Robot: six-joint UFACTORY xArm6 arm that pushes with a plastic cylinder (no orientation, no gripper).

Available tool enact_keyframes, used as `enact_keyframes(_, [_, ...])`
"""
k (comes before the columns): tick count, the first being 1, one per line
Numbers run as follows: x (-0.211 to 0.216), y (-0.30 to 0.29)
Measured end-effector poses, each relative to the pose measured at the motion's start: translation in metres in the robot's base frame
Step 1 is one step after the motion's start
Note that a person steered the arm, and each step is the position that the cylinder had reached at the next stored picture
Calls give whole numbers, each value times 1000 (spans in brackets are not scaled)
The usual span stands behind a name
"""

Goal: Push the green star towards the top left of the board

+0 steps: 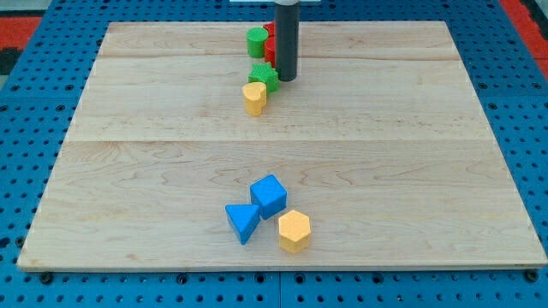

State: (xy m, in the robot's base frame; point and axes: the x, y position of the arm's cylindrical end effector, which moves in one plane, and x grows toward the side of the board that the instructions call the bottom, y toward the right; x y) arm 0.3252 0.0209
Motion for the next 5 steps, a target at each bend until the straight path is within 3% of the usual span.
enact_keyframes(1, [8, -14])
enact_keyframes(3, [-4, -151])
enact_keyframes(4, [-28, -192])
enact_keyframes(5, [-69, -175])
